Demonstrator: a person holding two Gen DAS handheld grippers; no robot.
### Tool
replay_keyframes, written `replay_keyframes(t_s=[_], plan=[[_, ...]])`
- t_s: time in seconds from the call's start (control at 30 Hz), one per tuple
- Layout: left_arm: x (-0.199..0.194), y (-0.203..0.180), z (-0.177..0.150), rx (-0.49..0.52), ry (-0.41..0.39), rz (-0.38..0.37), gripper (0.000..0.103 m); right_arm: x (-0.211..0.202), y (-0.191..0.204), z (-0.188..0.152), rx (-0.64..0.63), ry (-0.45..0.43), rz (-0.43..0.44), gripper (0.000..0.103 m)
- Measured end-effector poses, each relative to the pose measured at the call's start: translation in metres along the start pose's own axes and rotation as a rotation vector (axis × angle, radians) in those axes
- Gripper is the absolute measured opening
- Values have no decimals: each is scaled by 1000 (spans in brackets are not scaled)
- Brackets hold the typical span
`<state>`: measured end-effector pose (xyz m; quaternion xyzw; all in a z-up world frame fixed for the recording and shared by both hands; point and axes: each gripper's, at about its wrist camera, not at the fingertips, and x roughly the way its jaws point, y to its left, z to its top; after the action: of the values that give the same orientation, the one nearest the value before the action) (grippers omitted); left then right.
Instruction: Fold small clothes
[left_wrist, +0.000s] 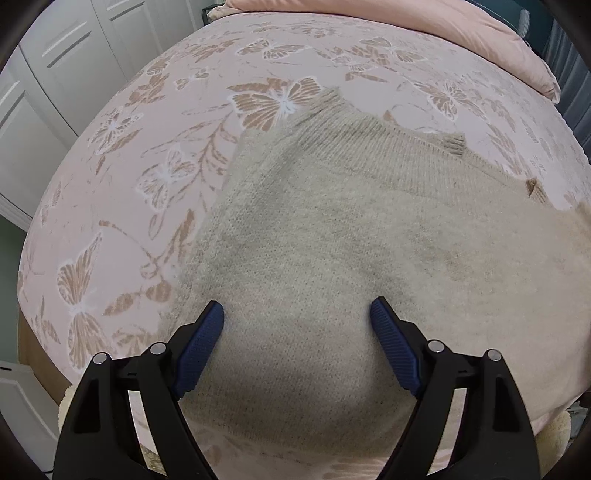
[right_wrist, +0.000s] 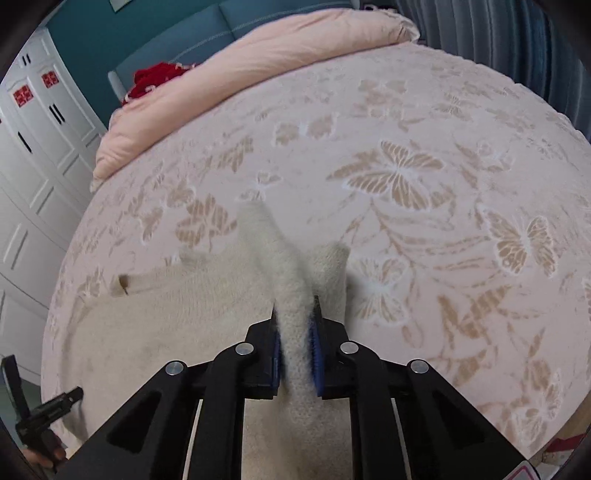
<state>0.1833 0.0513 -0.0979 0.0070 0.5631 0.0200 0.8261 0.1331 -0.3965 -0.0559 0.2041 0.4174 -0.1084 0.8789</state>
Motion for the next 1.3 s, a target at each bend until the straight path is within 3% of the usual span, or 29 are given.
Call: replay_keyframes(t_s=[0.03, 0.13, 0.23, 0.3, 0.37, 0.47, 0.57, 0.63, 0.7, 0.77, 0.9, 1.03, 1.1, 1.23, 1.3], plan=[[2, 0, 0, 3, 1, 4, 81, 3, -7, 0, 10, -8, -21, 8], [7, -1, 0, 1, 5, 13, 84, 55, -30, -13, 13, 174, -74, 8], [7, -3, 2, 4, 14, 19, 85, 29, -17, -5, -7, 99, -86, 11], [6, -1, 2, -1, 14, 11, 85, 1, 0, -2, -28, 20, -90, 18], [7, -2, 0, 5, 4, 14, 85, -18, 25, -5, -86, -7, -39, 18], [7, -4, 0, 7, -1, 27, 86, -20, 67, -24, -199, 22, 10, 18], [6, -2, -1, -1, 0, 19, 86, 0, 93, -52, -201, 108, 86, 17], [2, 1, -2, -5, -3, 13, 86, 33, 101, -74, -231, 214, 55, 16], [-6, 6, -5, -17, -8, -8, 85, 38, 105, -83, -260, 193, 16, 15], [-16, 16, -11, -34, -15, -21, 85, 21, 113, -75, -237, 196, 36, 16], [-37, 51, -34, -144, -36, -125, 85, -17, 148, -71, -285, 157, 140, 17], [-33, 94, -67, -411, 19, -314, 85, -17, 187, -89, -315, 193, 222, 17], [-23, 105, -78, -511, 50, -352, 85, -4, 206, -101, -339, 220, 220, 17], [-3, 109, -78, -591, 47, -411, 86, 42, 222, -132, -324, 361, 186, 17], [5, 112, -76, -657, 48, -437, 93, 41, 224, -141, -346, 313, 172, 17]])
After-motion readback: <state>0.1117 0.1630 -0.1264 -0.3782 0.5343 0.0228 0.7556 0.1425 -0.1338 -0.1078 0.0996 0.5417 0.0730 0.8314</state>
